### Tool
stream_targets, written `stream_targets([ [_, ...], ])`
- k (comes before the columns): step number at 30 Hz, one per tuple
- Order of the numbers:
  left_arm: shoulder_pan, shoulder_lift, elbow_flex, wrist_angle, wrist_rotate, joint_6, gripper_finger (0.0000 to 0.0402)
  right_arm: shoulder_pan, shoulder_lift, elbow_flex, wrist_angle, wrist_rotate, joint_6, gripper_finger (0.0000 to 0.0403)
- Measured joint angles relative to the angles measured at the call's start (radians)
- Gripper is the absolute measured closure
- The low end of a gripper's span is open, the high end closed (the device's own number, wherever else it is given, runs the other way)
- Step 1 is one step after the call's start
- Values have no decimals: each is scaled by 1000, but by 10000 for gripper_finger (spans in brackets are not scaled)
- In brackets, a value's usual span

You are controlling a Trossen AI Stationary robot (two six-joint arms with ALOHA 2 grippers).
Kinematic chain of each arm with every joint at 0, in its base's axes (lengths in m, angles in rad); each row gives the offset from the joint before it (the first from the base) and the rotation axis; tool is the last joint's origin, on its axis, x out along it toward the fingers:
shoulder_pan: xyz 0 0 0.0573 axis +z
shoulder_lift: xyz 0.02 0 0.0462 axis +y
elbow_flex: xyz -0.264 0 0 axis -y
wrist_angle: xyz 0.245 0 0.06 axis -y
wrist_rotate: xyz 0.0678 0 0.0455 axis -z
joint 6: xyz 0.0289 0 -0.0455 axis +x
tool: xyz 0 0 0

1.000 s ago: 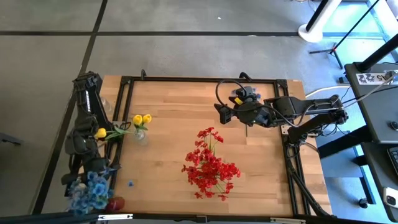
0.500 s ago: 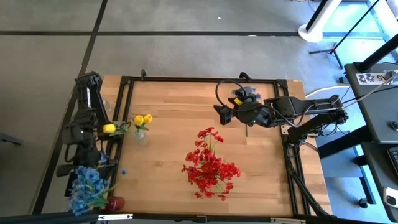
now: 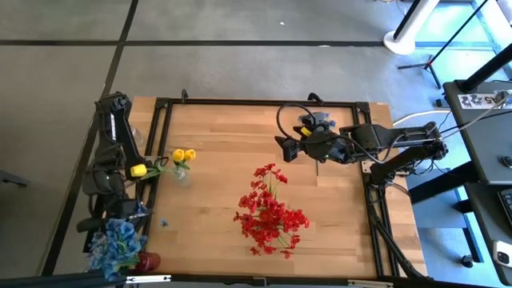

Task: Sort flowers into vase by color
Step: Put the bottom blue flowers into the red vase

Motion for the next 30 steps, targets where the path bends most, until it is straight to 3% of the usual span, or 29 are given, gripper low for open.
stream_targets([
  [10,0,85,167,-448,-26,97,285,0,0,0,-18,1,-17,11],
  [17,0,143,222,-525,-9,128,285,0,1,0,-47,2,-17,11],
  [22,0,143,331,-634,14,88,285,0,2,0,-50,3,-19,11],
  [30,0,143,469,-770,-44,16,285,0,2,0,-63,3,-19,11],
])
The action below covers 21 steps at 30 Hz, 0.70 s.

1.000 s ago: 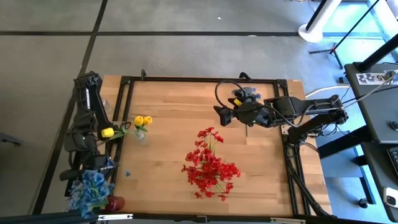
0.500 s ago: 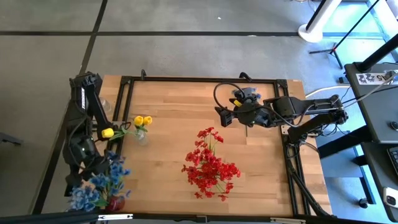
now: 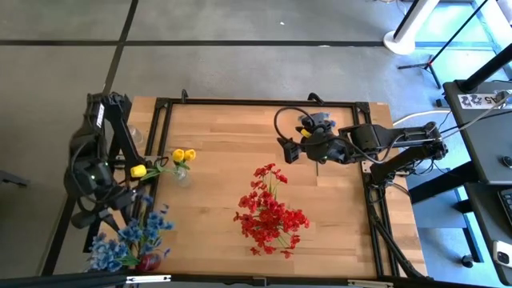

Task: Sort flowers into vase by color
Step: Put the bottom blue flowers into the red vase

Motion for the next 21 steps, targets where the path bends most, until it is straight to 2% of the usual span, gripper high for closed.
stream_targets([
  [8,0,0,129,-19,-28,-160,285,0,0,0,-21,0,0,11],
  [14,1,17,212,34,-264,-133,285,0,1,0,-21,0,0,11],
  [18,36,89,211,24,-307,-102,285,0,1,0,-20,0,-1,11],
  [21,100,154,225,18,-287,-89,285,0,1,0,-21,0,-4,11],
])
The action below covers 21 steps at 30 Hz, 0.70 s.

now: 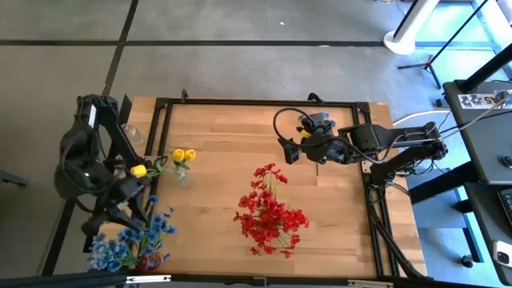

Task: Sort flowers into vase by color
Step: Put the bottom blue flowers into the red vase

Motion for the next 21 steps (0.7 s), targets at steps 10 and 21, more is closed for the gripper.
stream_targets([
  [10,160,174,152,-23,122,8,266,0,0,0,-7,0,-49,11],
  [21,358,328,431,16,164,221,190,0,0,0,-22,-1,-86,11],
])
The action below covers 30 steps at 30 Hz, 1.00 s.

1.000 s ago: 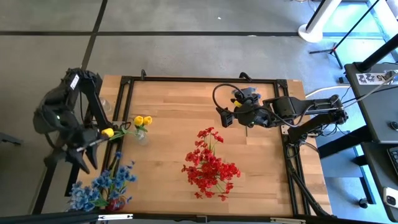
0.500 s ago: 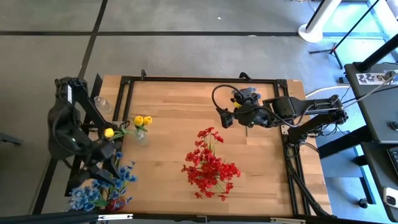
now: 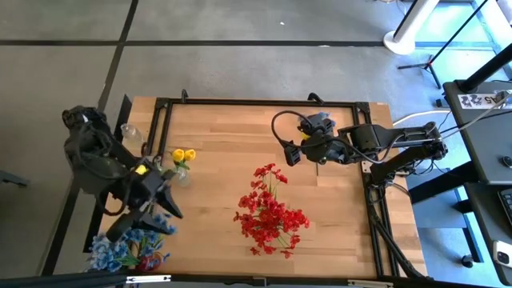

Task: Sort flowers into vase by color
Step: Put the bottom blue flowers into the red vase

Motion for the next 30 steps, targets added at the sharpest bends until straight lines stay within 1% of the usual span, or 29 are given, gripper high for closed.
stream_targets([
  [2,16,28,34,-7,54,22,181,0,0,0,-1,-3,-16,11],
  [4,14,49,71,-70,97,9,179,0,0,0,-3,-12,-24,11],
  [6,-6,59,108,-185,121,-56,180,0,0,0,-12,-23,-35,11],
  [9,-64,70,138,-366,144,-199,181,0,0,0,-37,-38,-39,11],
  [12,-127,80,138,-475,153,-321,181,0,0,0,-62,-42,-39,11],
  [14,-150,85,138,-528,137,-366,181,0,0,0,-76,-43,-39,11],
  [17,-164,106,139,-578,80,-385,182,0,0,0,-81,-35,-39,11],
  [20,-173,138,138,-625,81,-420,182,0,0,0,-82,-31,-40,11],
  [23,-175,168,135,-664,165,-455,182,0,0,0,-82,-29,-40,11],
  [26,-175,186,100,-701,253,-493,183,0,0,0,-82,-29,-41,11],
  [30,-206,188,62,-694,302,-528,200,0,0,0,-82,-28,-41,11],
])
